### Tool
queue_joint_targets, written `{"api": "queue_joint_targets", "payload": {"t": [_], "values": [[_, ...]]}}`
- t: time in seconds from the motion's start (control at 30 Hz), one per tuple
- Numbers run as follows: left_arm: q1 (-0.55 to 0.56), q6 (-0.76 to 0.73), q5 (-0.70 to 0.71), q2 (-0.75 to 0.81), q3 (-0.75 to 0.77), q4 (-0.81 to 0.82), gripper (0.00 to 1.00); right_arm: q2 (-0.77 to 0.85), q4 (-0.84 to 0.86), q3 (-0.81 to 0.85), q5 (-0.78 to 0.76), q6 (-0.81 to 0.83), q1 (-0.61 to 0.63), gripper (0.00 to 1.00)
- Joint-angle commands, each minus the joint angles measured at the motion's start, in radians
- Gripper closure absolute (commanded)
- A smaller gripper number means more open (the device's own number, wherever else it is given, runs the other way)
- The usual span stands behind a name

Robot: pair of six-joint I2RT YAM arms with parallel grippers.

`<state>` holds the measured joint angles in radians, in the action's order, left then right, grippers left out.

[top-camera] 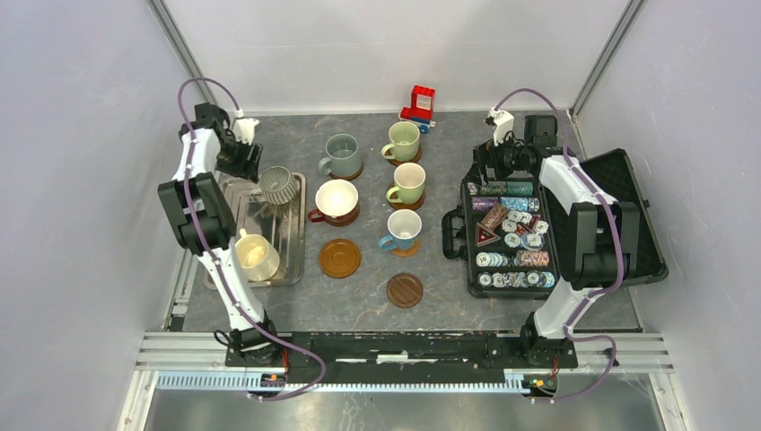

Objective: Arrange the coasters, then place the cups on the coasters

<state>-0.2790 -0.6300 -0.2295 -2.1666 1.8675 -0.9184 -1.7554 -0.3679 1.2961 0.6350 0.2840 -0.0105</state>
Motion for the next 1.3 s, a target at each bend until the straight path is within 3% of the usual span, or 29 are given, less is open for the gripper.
{"api": "queue_joint_targets", "payload": {"t": [0.0,0.27,0.43,0.73,1.1,1.17,1.27], "values": [[-0.055,0.022,-0.107,0.123,0.013,-0.007,0.29,0.0,0.008,0.045,0.008,-0.006,0.002,0.02],[-0.085,-0.19,-0.235,0.266,-0.129,-0.126,0.14,0.01,-0.006,0.045,0.008,0.012,0.001,0.02],[-0.084,-0.326,-0.318,0.241,-0.135,-0.205,0.12,-0.003,-0.002,0.056,0.025,-0.003,0.004,0.02],[-0.056,-0.435,-0.253,0.182,-0.186,-0.161,0.13,0.002,-0.014,0.057,0.017,0.009,0.003,0.02],[-0.024,-0.463,-0.242,0.146,-0.286,-0.031,0.25,0.004,-0.018,0.055,0.012,0.021,0.003,0.02],[-0.024,-0.455,-0.239,0.15,-0.314,0.004,0.3,0.004,-0.02,0.057,0.013,0.021,0.003,0.02],[-0.025,-0.439,-0.241,0.167,-0.354,0.055,0.46,0.006,-0.02,0.057,0.011,0.023,0.003,0.02]]}}
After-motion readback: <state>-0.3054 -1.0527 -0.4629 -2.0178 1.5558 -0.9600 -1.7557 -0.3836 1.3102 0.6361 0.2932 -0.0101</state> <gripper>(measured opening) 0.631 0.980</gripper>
